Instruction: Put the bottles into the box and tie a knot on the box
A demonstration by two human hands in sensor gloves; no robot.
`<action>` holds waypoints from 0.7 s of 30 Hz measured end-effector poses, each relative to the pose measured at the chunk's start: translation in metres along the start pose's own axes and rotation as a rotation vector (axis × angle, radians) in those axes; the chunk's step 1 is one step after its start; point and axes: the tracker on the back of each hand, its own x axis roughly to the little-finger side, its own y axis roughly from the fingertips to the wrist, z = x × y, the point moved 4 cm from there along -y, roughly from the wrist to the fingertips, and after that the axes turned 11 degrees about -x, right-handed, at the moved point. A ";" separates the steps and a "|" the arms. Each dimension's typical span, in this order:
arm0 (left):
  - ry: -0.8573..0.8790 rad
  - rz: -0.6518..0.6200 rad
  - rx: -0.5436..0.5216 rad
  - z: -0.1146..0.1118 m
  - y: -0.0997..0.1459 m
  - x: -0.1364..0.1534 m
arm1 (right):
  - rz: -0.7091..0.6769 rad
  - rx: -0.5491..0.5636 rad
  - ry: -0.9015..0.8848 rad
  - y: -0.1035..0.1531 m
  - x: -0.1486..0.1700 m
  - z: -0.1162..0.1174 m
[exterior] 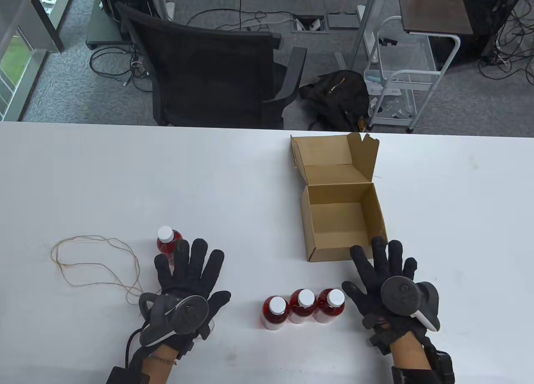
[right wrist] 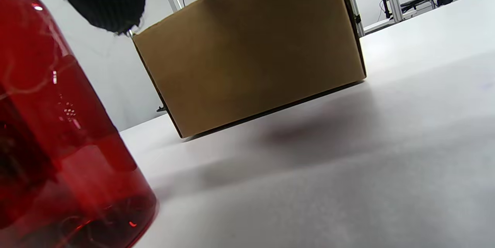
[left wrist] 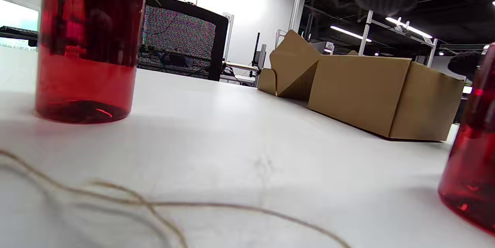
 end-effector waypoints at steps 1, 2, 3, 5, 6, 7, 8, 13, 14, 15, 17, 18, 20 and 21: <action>-0.007 -0.001 0.005 -0.001 0.000 0.000 | -0.003 0.001 0.002 0.000 0.000 0.000; -0.012 0.001 0.008 -0.001 0.000 0.001 | -0.003 0.002 -0.001 0.000 -0.001 0.000; -0.013 0.002 0.007 -0.001 0.000 0.001 | -0.004 0.001 0.000 0.001 -0.002 0.000; -0.012 0.001 0.007 0.000 0.001 0.000 | -0.008 0.013 0.005 0.003 -0.003 -0.001; -0.012 0.000 0.009 -0.001 0.001 0.000 | -0.010 0.013 0.000 0.003 -0.004 -0.002; -0.012 -0.002 0.010 -0.001 0.001 -0.001 | -0.011 0.013 0.001 0.003 -0.005 -0.002; -0.011 -0.004 0.011 -0.001 0.001 -0.002 | -0.016 0.016 0.006 0.003 -0.006 -0.002; 0.005 -0.008 0.013 -0.001 0.001 -0.003 | -0.031 0.039 -0.005 0.005 -0.008 -0.008; 0.006 -0.009 0.016 -0.002 0.001 -0.003 | -0.039 0.046 -0.009 0.006 -0.008 -0.010; 0.004 -0.009 0.020 -0.002 0.001 -0.003 | -0.042 0.059 -0.016 0.007 -0.009 -0.013; 0.004 -0.009 0.021 -0.003 0.001 -0.003 | -0.056 0.080 -0.028 0.009 -0.010 -0.016; 0.003 -0.010 0.024 -0.004 0.001 -0.004 | -0.061 0.089 -0.034 0.010 -0.011 -0.018; -0.004 -0.013 0.027 -0.004 0.001 -0.005 | -0.079 0.104 -0.027 0.011 -0.014 -0.020; -0.004 -0.013 0.028 -0.004 0.001 -0.005 | -0.085 0.107 -0.027 0.012 -0.016 -0.021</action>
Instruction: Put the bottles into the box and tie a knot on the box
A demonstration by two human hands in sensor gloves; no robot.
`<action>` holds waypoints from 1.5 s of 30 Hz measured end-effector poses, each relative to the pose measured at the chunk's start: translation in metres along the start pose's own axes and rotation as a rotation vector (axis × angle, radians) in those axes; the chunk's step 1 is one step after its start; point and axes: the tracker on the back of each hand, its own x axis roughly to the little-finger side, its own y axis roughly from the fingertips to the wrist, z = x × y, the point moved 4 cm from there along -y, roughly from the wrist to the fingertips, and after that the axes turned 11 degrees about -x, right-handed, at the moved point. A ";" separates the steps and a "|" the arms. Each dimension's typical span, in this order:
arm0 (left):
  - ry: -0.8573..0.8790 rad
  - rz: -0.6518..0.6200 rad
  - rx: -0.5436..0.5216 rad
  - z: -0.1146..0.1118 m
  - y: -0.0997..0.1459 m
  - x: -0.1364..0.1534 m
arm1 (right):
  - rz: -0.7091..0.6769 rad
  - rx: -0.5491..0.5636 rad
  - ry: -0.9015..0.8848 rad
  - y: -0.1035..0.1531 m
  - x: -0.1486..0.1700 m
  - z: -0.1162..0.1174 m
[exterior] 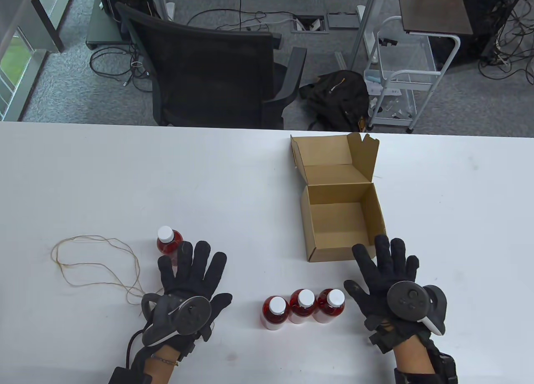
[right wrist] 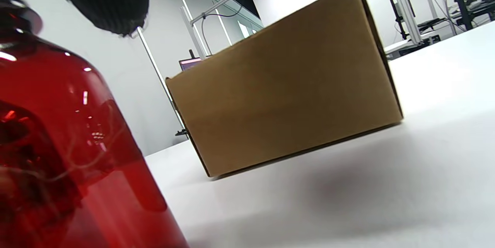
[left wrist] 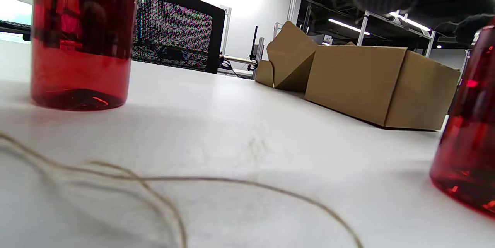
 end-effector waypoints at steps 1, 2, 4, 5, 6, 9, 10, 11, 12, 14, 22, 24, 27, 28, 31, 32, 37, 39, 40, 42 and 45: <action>0.006 0.001 -0.002 0.001 0.000 0.000 | 0.002 0.007 0.006 0.001 -0.001 -0.001; 0.012 0.003 -0.002 0.001 -0.001 0.000 | -0.003 0.015 0.007 0.002 -0.003 -0.005; 0.012 0.004 -0.010 0.003 -0.001 -0.001 | -0.031 0.060 0.003 0.003 -0.009 -0.013; 0.014 0.004 -0.007 0.002 -0.001 -0.001 | -0.037 0.098 0.005 0.003 -0.012 -0.020; 0.015 0.004 -0.007 0.002 -0.001 -0.001 | -0.044 0.117 0.007 0.002 -0.013 -0.024; 0.029 -0.007 0.005 0.000 -0.002 -0.004 | -0.008 0.146 0.015 -0.007 -0.016 -0.038; 0.031 -0.013 0.006 -0.001 -0.003 -0.005 | -0.003 0.142 0.017 -0.013 -0.017 -0.042; 0.026 -0.015 0.009 -0.001 -0.004 -0.005 | 0.008 0.129 0.021 -0.019 -0.019 -0.045; 0.026 -0.013 0.010 -0.001 -0.004 -0.005 | 0.017 0.116 0.035 -0.024 -0.019 -0.047; 0.044 -0.015 0.004 -0.001 -0.005 -0.005 | 0.061 0.055 0.038 -0.044 -0.015 -0.051; 0.076 -0.008 -0.032 0.007 -0.004 -0.006 | 0.366 -0.232 -0.083 -0.094 0.043 -0.014; 0.081 -0.014 -0.047 0.010 -0.004 -0.006 | 0.417 -0.230 -0.107 -0.096 0.054 -0.008; 0.083 -0.011 -0.042 0.009 -0.005 -0.005 | 0.402 -0.197 -0.142 -0.096 0.058 -0.008; 0.085 -0.011 -0.041 0.009 -0.006 -0.005 | 0.407 -0.217 -0.150 -0.097 0.058 -0.007; 0.084 -0.010 -0.034 0.007 -0.008 -0.004 | 0.418 -0.262 -0.157 -0.096 0.054 -0.008; 0.086 -0.011 -0.031 0.006 -0.008 -0.005 | 0.416 -0.265 -0.147 -0.096 0.053 -0.008; 0.074 -0.019 -0.025 0.005 -0.007 -0.006 | 0.403 -0.318 -0.135 -0.099 0.039 -0.005; 0.069 -0.020 -0.028 0.006 -0.007 -0.007 | 0.403 -0.341 -0.110 -0.101 0.032 -0.001; 0.060 -0.022 -0.026 0.006 -0.007 -0.007 | 0.398 -0.348 -0.103 -0.102 0.029 0.000; 0.049 -0.024 -0.025 0.006 -0.007 -0.008 | 0.374 -0.381 -0.108 -0.105 0.018 0.005; 0.048 -0.029 -0.016 0.005 -0.007 -0.009 | 0.355 -0.463 -0.057 -0.109 -0.002 0.013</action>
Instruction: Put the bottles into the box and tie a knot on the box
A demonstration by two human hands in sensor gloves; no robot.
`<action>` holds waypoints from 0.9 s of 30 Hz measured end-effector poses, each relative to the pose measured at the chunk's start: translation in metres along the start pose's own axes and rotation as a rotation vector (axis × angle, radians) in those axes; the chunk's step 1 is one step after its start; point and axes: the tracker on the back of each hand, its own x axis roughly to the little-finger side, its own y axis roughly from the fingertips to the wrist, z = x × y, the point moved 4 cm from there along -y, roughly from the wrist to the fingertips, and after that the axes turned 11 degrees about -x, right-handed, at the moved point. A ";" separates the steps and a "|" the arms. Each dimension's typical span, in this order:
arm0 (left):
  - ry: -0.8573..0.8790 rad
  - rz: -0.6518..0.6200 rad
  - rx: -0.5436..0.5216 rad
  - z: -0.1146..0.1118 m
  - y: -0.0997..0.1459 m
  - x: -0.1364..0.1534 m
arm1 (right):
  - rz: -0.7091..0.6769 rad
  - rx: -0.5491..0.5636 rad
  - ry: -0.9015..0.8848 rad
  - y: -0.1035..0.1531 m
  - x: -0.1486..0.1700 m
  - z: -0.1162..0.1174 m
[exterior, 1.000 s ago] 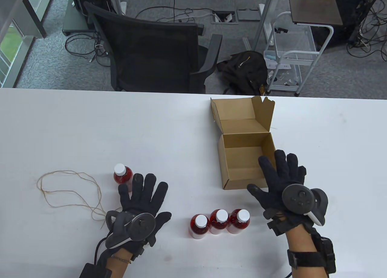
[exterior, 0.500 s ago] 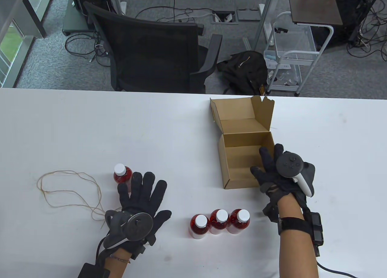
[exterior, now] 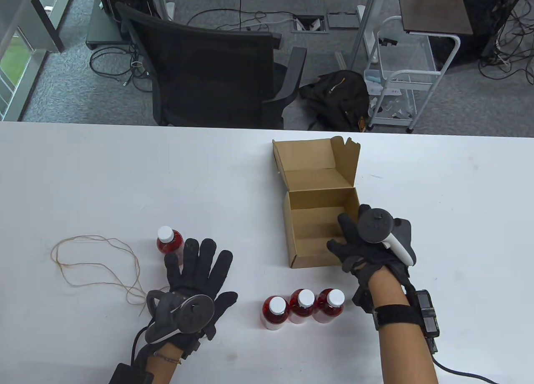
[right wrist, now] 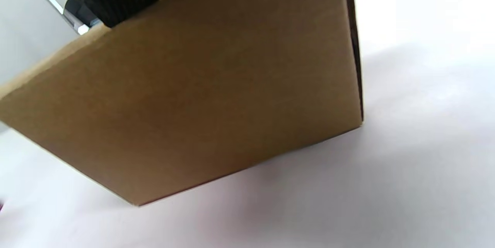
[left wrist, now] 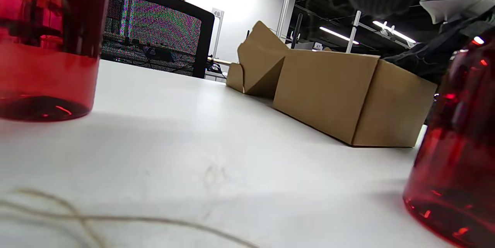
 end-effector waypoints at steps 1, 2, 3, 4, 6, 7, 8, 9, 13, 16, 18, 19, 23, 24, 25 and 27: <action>-0.004 0.000 0.002 0.000 0.000 0.000 | -0.007 -0.012 0.021 0.000 -0.006 0.002; -0.002 0.002 0.001 0.000 0.000 0.000 | -0.016 -0.022 0.043 0.000 -0.015 0.004; 0.002 0.002 0.001 0.000 0.000 0.000 | -0.020 -0.032 0.053 -0.001 -0.020 0.006; 0.004 0.003 0.001 0.000 0.000 0.000 | -0.029 -0.055 0.065 -0.001 -0.027 0.009; -0.012 0.001 0.004 0.000 0.000 0.000 | -0.048 -0.097 0.082 -0.003 -0.039 0.013; -0.014 0.001 0.003 0.000 0.001 0.001 | -0.034 -0.099 0.100 -0.002 -0.046 0.015; -0.012 0.001 0.003 0.001 0.001 0.001 | -0.030 -0.113 0.113 -0.002 -0.050 0.016; -0.007 0.003 0.004 0.001 0.000 0.001 | -0.031 -0.142 0.131 -0.001 -0.056 0.019; -0.012 0.007 0.008 0.000 0.001 0.001 | -0.063 -0.173 0.157 0.000 -0.073 0.021; -0.003 0.009 0.012 0.000 0.002 0.001 | -0.071 -0.176 0.154 0.000 -0.074 0.022; -0.001 0.011 0.013 0.000 0.002 0.001 | -0.076 -0.178 0.160 0.001 -0.074 0.024; 0.002 0.013 0.012 0.000 0.002 0.001 | -0.081 -0.168 0.162 0.001 -0.072 0.024; 0.000 0.013 0.015 -0.001 0.002 0.002 | -0.097 -0.127 0.144 0.005 -0.065 0.020; -0.003 0.012 0.014 -0.001 0.002 0.002 | -0.095 -0.126 0.157 0.007 -0.063 0.019; -0.001 0.011 0.012 -0.001 0.002 0.002 | -0.101 -0.131 0.152 0.008 -0.060 0.018; 0.000 0.010 0.011 -0.001 0.002 0.001 | -0.106 -0.120 0.110 0.011 -0.055 0.016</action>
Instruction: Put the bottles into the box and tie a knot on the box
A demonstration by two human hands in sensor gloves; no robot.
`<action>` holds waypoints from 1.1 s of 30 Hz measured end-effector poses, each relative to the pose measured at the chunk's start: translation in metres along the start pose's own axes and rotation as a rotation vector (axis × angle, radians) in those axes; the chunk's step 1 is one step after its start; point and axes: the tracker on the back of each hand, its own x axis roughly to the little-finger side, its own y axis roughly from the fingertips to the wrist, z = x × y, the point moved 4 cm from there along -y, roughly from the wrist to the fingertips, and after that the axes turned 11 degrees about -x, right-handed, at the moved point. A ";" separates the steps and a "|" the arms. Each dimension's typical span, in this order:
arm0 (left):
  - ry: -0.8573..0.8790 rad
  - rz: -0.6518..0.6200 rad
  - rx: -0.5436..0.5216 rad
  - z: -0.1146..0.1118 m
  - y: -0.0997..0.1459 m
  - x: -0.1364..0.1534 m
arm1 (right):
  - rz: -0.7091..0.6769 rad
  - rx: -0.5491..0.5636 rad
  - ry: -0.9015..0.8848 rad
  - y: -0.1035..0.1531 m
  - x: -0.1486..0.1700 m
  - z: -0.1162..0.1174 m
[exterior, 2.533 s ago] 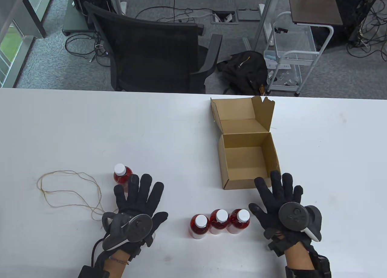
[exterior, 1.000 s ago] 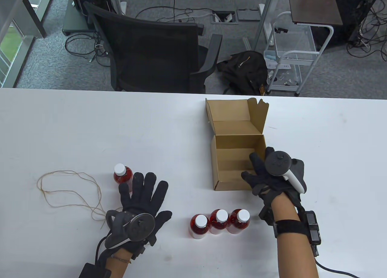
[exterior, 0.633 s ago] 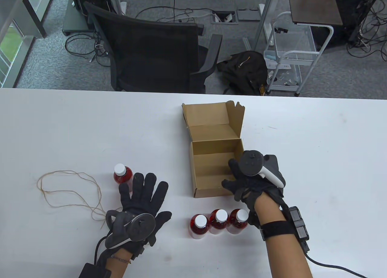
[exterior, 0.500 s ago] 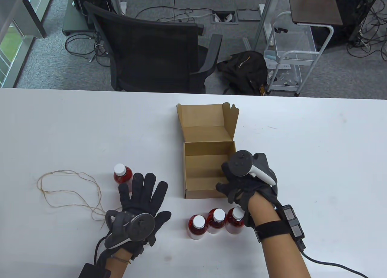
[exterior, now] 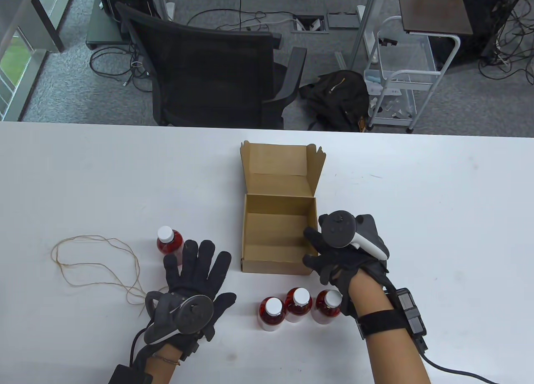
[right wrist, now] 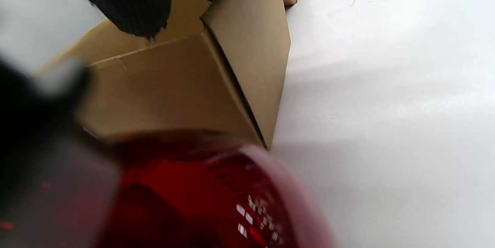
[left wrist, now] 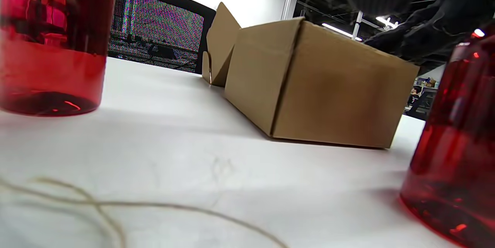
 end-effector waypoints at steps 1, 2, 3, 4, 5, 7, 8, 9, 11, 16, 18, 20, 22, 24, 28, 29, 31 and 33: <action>-0.002 -0.001 0.001 0.000 0.000 0.000 | -0.023 0.005 -0.019 0.003 0.002 -0.001; -0.003 -0.001 0.000 0.000 0.000 0.000 | -0.038 0.023 -0.041 0.007 0.005 -0.003; -0.003 -0.001 0.001 0.000 0.000 0.000 | -0.043 0.040 -0.052 0.010 0.006 -0.005; -0.003 -0.002 0.003 -0.001 0.000 0.000 | -0.062 0.058 -0.056 0.014 0.008 -0.007; -0.005 -0.002 0.002 -0.001 0.000 0.000 | -0.088 0.084 -0.057 0.019 0.009 -0.010; -0.006 -0.007 0.000 -0.001 0.001 -0.001 | -0.133 0.179 -0.054 0.036 0.012 -0.019; -0.005 -0.006 -0.001 -0.001 0.001 -0.001 | -0.149 0.211 -0.059 0.042 0.013 -0.021; -0.005 -0.007 -0.002 -0.001 0.001 -0.001 | -0.183 0.286 -0.071 0.054 0.015 -0.025; -0.003 -0.007 -0.007 0.000 0.002 -0.001 | -0.248 0.405 -0.087 0.073 0.019 -0.027; 0.005 -0.007 -0.013 -0.001 0.002 -0.002 | -0.331 0.565 -0.128 0.105 0.036 -0.013; 0.010 -0.007 -0.014 -0.001 0.002 -0.002 | -0.342 0.593 -0.152 0.109 0.047 -0.002; 0.016 -0.010 -0.012 -0.002 0.002 -0.003 | -0.329 0.638 -0.169 0.109 0.058 0.010; 0.010 -0.010 -0.004 -0.005 0.003 -0.003 | -0.299 0.640 -0.180 0.105 0.069 0.023; 0.009 -0.010 -0.001 -0.006 0.003 -0.003 | -0.313 0.670 -0.174 0.100 0.076 0.034; 0.023 -0.015 -0.008 -0.005 0.005 -0.005 | -0.298 0.600 -0.195 0.088 0.084 0.050; 0.031 -0.016 -0.016 -0.003 0.005 -0.005 | -0.311 0.600 -0.189 0.087 0.085 0.051; 0.051 -0.019 -0.037 0.001 0.004 -0.007 | -0.301 0.587 -0.180 0.085 0.085 0.055; 0.054 -0.020 -0.090 0.014 0.003 -0.005 | -0.295 0.569 -0.155 0.083 0.084 0.057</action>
